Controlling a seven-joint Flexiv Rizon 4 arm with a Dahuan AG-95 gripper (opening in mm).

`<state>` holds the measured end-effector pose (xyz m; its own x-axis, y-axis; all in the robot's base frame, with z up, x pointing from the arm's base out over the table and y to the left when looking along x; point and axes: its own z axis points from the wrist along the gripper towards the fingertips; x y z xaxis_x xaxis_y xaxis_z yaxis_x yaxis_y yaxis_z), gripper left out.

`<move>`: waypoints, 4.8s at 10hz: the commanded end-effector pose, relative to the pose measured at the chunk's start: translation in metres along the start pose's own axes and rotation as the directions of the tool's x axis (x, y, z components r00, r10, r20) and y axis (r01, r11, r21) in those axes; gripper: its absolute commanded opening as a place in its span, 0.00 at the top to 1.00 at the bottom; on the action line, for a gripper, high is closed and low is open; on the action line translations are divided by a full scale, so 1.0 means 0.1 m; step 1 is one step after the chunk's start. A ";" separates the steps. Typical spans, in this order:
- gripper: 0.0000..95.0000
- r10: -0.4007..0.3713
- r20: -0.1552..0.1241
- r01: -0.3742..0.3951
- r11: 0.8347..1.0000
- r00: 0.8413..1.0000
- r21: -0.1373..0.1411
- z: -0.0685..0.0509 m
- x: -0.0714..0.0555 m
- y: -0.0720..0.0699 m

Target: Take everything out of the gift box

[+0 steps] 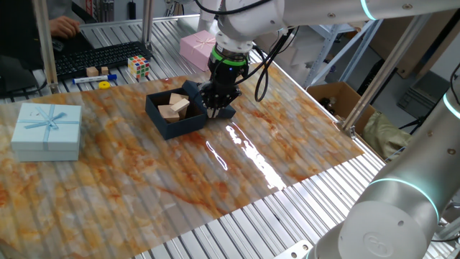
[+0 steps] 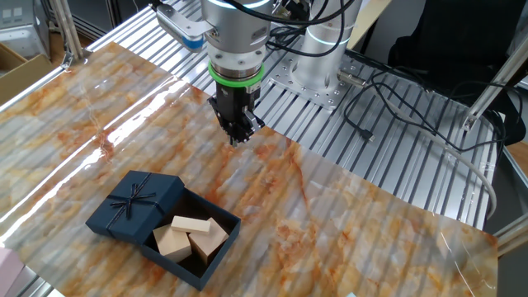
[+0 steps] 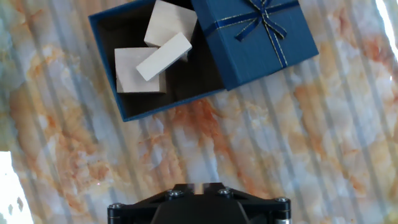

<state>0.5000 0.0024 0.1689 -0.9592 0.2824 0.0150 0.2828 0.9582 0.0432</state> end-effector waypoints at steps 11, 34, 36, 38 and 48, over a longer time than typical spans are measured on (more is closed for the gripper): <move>1.00 0.006 0.001 -0.006 1.000 1.000 -0.004 0.09 -0.13 0.08; 1.00 0.012 0.008 -0.012 0.999 1.000 -0.045 0.56 -1.29 0.48; 1.00 0.027 0.012 -0.026 0.999 1.000 -0.038 0.60 -1.38 0.47; 1.00 0.122 0.010 -0.122 0.992 0.992 -0.033 0.61 -1.41 0.46; 1.00 0.238 -0.038 -0.239 0.970 0.971 -0.034 0.61 -1.41 0.46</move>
<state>0.6497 0.0087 0.1080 -0.8633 0.4974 0.0856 0.5031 0.8617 0.0665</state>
